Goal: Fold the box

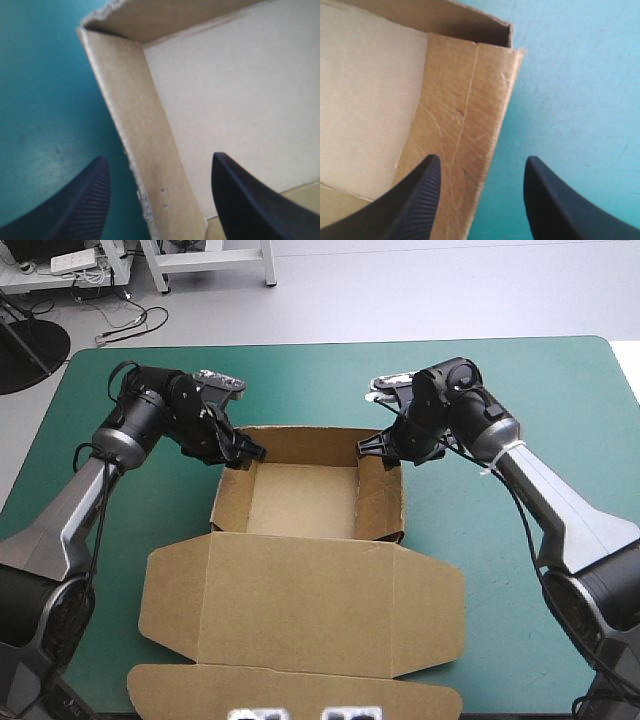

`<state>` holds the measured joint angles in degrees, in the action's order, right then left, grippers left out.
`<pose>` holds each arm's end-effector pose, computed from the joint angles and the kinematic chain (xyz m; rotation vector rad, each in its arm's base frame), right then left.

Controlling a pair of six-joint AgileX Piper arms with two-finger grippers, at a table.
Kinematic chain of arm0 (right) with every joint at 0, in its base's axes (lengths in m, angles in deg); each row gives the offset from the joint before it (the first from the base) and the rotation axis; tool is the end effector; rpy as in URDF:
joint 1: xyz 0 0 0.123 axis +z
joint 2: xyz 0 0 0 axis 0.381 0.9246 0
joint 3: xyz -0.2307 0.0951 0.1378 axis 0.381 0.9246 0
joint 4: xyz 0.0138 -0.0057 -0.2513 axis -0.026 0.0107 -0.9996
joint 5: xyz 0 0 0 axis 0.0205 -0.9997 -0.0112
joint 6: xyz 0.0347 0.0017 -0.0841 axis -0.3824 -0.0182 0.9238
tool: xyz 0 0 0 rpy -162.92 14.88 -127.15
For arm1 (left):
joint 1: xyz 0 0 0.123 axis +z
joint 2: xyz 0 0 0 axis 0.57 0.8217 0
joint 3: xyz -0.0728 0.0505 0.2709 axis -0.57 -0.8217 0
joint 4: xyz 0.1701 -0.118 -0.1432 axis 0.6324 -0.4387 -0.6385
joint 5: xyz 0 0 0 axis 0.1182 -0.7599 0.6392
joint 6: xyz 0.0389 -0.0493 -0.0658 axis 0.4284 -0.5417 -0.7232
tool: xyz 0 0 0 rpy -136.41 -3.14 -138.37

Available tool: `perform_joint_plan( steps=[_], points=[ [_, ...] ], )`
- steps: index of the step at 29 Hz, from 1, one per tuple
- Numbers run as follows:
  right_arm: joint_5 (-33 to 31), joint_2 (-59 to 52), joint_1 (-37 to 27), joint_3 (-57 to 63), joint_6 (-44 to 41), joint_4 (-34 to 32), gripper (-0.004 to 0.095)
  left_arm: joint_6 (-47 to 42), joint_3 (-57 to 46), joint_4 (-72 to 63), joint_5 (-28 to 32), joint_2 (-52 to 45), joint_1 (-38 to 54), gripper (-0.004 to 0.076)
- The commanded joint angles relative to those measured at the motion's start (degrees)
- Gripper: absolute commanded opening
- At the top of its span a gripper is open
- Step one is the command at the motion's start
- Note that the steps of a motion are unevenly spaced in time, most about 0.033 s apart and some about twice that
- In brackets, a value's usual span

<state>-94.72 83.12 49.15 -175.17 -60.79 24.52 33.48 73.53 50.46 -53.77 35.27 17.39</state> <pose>0.3459 0.1760 0.3255 -0.3764 2.7910 0.1812 0.3483 -0.1176 0.3265 0.5515 2.7283 -0.1846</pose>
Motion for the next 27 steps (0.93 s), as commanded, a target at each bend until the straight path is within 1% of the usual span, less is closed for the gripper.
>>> perform_joint_plan(
  steps=[1, 2, 4, 6, 8, 11, 12, 21, 24, 27],
  points=[
    [-0.9, -5.6, 0.0, -3.7, 0.6, -0.9, 0.0481, -0.6, 8.6, 0.3, -3.2, -3.0, -0.3, 0.0432],
    [-0.9, -7.1, 0.0, -4.9, 0.6, -1.5, 0.0481, -0.6, 13.1, 0.7, -6.1, -3.3, -0.3, 0.0431],
    [-0.9, -8.8, 0.0, -5.5, 0.2, -1.9, 0.0481, -0.6, 17.4, 0.9, -6.3, -4.4, -0.3, 0.0414],
    [-0.9, -10.5, 0.0, -5.7, -1.0, -2.9, 0.048, -0.6, 20.5, 0.9, -6.1, -6.0, -0.3, 0.0374],
    [-0.9, -11.9, -0.1, -5.7, -3.7, -3.6, 0.0481, -0.7, 23.3, 0.9, -6.1, -8.2, -0.3, 0.0271],
    [-0.9, -12.6, -0.7, -5.7, -5.3, -2.9, 0.0481, -1.5, 24.8, 0.9, -6.1, -12.3, -0.3, 0.0044],
    [-0.9, -12.6, -0.7, -5.7, -5.6, -2.3, 0.0481, -1.3, 24.8, 0.9, -6.1, -14.1, -0.3, -0.0013],
    [-0.2, -8.9, -0.7, -1.1, -6.9, -2.7, 0.0481, -1.4, 24.4, 2.9, -6.1, -26.6, -0.3, -0.001],
    [-0.1, -6.5, -0.7, 0.4, -7.2, -2.0, 0.0481, -1.4, 21.5, 4.2, -6.1, -30.4, -0.3, -0.001],
    [-0.1, -3.7, -0.7, 1.1, -7.1, -0.6, 0.0481, -1.1, 16.1, 5.7, -6.1, -35.0, -0.3, -0.001]
  ],
)
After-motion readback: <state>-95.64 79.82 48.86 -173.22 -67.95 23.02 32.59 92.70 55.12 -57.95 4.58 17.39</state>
